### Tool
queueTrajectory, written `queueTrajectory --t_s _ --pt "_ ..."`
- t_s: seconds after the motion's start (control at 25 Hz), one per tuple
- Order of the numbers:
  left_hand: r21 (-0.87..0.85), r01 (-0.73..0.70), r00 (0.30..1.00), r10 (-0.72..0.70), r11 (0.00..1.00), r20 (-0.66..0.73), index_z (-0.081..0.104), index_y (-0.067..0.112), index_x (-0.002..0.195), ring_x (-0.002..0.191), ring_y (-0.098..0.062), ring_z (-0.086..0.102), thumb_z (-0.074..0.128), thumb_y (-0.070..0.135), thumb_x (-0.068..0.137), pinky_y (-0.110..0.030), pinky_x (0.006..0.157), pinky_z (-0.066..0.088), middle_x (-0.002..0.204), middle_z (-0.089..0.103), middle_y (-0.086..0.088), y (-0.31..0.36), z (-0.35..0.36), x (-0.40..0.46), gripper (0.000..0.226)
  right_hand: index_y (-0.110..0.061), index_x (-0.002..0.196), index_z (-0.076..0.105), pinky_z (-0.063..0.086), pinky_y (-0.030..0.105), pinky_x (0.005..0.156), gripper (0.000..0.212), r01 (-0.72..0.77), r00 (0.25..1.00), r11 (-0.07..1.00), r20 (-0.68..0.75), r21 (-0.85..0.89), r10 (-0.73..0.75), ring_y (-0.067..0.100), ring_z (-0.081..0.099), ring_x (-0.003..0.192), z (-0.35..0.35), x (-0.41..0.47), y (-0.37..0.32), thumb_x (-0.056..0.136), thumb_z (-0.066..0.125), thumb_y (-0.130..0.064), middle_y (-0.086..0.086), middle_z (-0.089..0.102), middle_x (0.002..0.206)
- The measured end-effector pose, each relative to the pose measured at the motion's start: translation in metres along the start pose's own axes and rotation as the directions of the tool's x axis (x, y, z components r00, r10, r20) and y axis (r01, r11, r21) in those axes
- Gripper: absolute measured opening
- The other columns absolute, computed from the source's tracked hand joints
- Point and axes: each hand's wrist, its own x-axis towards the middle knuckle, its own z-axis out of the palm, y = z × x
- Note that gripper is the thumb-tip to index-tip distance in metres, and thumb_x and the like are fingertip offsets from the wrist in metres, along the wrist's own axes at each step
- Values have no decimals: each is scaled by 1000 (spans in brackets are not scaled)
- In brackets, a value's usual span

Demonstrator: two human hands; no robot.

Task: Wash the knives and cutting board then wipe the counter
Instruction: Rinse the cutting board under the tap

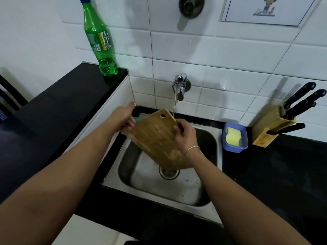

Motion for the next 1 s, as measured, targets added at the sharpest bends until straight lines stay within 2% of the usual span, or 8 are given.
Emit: queueTrajectory --t_s 0.12,0.28,0.36,0.48,0.64,0.72,0.88,1.0 --pt "199 -396 918 381 897 111 65 9 117 89 -22 63 59 57 89 -38 80 52 104 66 -8 -3 -5 5 56 -28 105 62 47 20 79 19 -46 986 996 160 72 34 6 60 90 -3 21 -6 97 56 -12 -8 64 95" --pt "188 -356 815 205 916 542 63 25 119 99 -16 70 77 45 83 -33 87 58 114 70 2 -20 18 -1 44 -27 102 66 50 16 72 22 -112 944 983 323 144 60 8 62 86 -9 48 -7 98 56 -8 -9 67 92" --pt "54 -356 829 289 933 478 67 23 111 91 -13 73 75 37 87 -27 76 59 105 73 2 -23 39 3 28 -19 118 65 52 27 89 24 -156 955 984 269 86 128 17 62 102 -6 54 1 100 52 -9 -3 67 106" --pt "88 -416 858 358 905 369 70 19 98 86 -20 70 69 31 91 -29 71 56 94 72 -2 -10 75 5 14 -11 152 33 23 38 120 50 -163 963 973 190 -161 192 26 30 145 10 45 16 104 43 -24 9 35 156" --pt "163 -438 871 372 884 323 72 9 84 77 -25 66 61 17 87 -36 69 56 79 69 -9 -10 102 9 14 -35 154 -1 -10 29 121 62 49 955 998 293 -45 -34 11 -16 149 36 21 13 100 19 -58 -7 -12 164" --pt "167 -428 881 369 888 296 71 6 83 79 -28 67 63 13 86 -38 72 55 80 69 -10 -15 104 9 11 -40 150 -3 -12 27 118 53 92 937 995 341 -29 -76 11 -19 148 37 19 19 102 14 -53 -14 -16 159" --pt "190 -392 905 340 900 256 65 12 74 79 -24 65 70 24 87 -34 70 52 84 68 -9 -13 101 6 19 -9 157 -1 -3 46 123 57 -241 886 938 338 -248 317 33 -8 151 17 25 40 107 13 -35 11 -8 165" --pt "95 -421 878 379 902 291 70 8 81 83 -24 66 64 12 89 -33 74 55 85 70 -9 -13 95 3 11 7 152 14 2 50 121 63 -231 899 961 346 -149 270 38 2 150 28 34 2 105 12 -35 25 5 162"
